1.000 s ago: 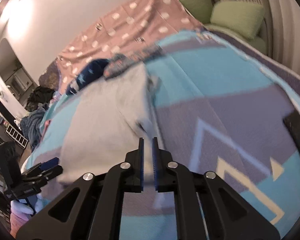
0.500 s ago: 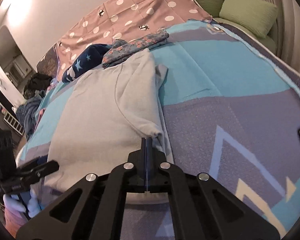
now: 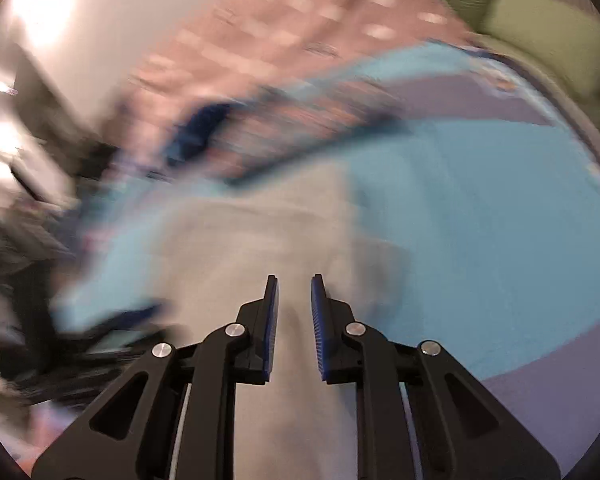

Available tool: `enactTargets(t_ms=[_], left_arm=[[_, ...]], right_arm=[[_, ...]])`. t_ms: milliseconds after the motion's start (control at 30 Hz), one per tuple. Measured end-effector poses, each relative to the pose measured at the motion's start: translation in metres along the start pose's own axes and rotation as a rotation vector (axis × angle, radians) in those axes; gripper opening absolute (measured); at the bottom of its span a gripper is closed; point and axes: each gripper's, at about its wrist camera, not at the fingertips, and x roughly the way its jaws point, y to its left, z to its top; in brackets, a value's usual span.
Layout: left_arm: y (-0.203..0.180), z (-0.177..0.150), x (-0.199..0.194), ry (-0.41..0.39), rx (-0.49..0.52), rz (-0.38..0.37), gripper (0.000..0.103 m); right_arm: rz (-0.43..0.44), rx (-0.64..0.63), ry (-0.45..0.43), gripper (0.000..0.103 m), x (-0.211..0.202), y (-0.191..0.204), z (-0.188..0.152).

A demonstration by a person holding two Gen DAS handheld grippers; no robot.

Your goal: Fold small clothes

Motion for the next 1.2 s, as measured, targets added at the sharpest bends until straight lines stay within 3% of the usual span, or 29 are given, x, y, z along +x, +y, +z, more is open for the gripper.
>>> enactTargets(t_ms=[33,67,100,133,400,500,600,700,767,833,1000,1200], left_arm=[[-0.001,0.000,-0.001,-0.004,0.006,-0.001,0.077],[-0.002,0.000,-0.001,-0.006,0.005,0.001,0.077],[-0.002,0.000,0.000,-0.006,0.009,0.005,0.077],[-0.003,0.000,0.001,-0.008,0.012,0.008,0.077],[0.005,0.002,-0.007,-0.029,-0.015,-0.013,0.077],[0.014,0.001,-0.030,-0.068,-0.054,-0.022,0.077],[0.025,0.002,-0.041,-0.085,-0.056,0.035,0.079],[0.048,0.001,-0.035,-0.024,-0.135,0.021,0.080],[0.055,-0.002,-0.027,0.012,-0.165,0.017,0.081],[0.047,-0.002,-0.024,0.019,-0.119,0.039,0.083],[0.032,-0.004,-0.016,0.041,-0.042,0.049,0.084],[0.037,-0.003,-0.015,0.038,-0.076,0.005,0.084]], right_arm=[[-0.042,0.008,-0.036,0.012,0.005,-0.013,-0.006],[0.007,0.075,-0.042,0.012,0.004,-0.027,-0.007],[0.007,0.134,-0.033,0.002,0.002,-0.038,-0.008],[0.011,0.150,-0.034,0.000,0.001,-0.043,-0.010],[0.071,0.171,-0.052,0.004,-0.014,-0.047,-0.022],[0.135,0.164,-0.040,0.014,-0.027,-0.048,-0.033],[0.211,0.165,-0.025,0.027,-0.039,-0.052,-0.041],[0.268,0.206,-0.015,0.052,-0.044,-0.059,-0.042],[0.303,0.210,-0.019,0.057,-0.047,-0.059,-0.041],[0.323,0.193,-0.011,0.068,-0.048,-0.055,-0.039],[0.329,0.108,0.056,0.074,-0.028,-0.035,-0.035],[0.291,0.004,0.042,0.080,-0.015,-0.015,-0.025]])
